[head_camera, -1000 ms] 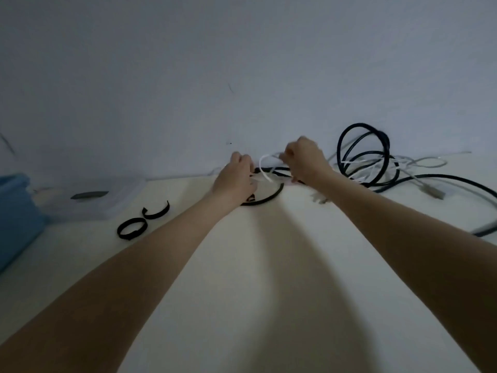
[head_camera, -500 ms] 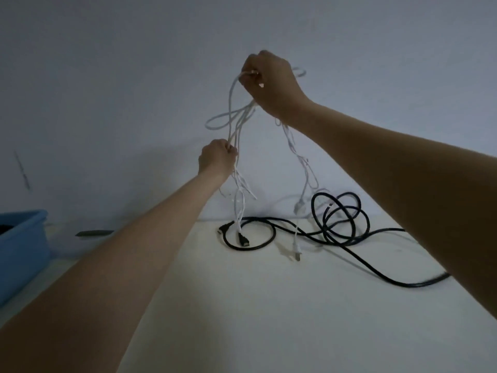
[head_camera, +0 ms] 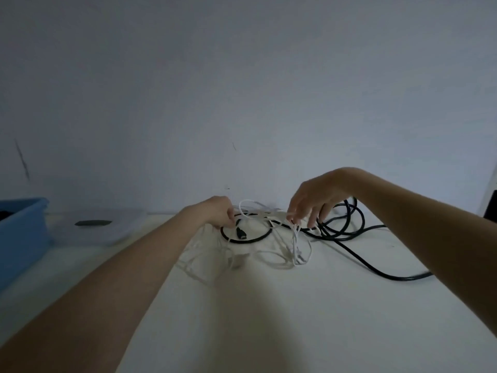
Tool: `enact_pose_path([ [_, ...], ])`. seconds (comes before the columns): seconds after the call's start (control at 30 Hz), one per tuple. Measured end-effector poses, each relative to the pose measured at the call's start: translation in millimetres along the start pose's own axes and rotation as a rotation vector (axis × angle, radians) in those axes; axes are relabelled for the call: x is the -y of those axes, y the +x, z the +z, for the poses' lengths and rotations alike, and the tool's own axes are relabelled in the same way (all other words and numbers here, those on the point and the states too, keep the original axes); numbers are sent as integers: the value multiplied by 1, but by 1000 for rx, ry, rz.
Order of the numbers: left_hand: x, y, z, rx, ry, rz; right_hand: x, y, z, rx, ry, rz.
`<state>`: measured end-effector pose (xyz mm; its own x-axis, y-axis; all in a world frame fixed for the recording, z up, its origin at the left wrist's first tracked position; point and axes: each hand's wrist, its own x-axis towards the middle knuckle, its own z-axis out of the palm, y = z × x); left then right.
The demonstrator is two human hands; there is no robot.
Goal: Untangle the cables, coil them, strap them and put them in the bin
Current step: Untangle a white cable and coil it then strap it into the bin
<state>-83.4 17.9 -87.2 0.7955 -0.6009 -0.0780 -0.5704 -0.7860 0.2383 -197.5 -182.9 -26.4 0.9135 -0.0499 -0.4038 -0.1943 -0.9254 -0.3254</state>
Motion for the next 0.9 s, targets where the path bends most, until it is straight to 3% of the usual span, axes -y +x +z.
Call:
enact_pose_path([
  [0.1, -2, 10, 0, 21, 128, 26, -6, 5, 1, -211, 78, -110],
  [0.23, -22, 12, 16, -158, 11, 128, -3, 27, 22, -310, -126, -96],
  [0.27, -26, 11, 26, -138, -18, 150, -5, 35, 29, -311, -191, -73],
  [0.4, -22, 4, 63, 225, 180, 89, -15, 51, 59, -144, -392, 60],
  [0.5, -11, 4, 62, 212, 307, 84, -23, 54, 74, -197, -574, 45],
  [0.57, -9, 1, 53, 171, 400, 72, -23, 53, 68, -346, -495, 18],
  [0.67, -10, -2, 36, -172, 512, 55, -13, 49, 35, -645, -255, 28],
  [0.77, -22, 2, 15, -590, 385, 38, -2, 43, -4, -877, 94, 10],
  [0.83, -28, 6, -3, -768, 236, 62, 5, 35, -26, -974, 354, -20],
  [0.9, -22, 11, -16, -989, 296, 183, 9, 27, -41, -972, 615, -39],
])
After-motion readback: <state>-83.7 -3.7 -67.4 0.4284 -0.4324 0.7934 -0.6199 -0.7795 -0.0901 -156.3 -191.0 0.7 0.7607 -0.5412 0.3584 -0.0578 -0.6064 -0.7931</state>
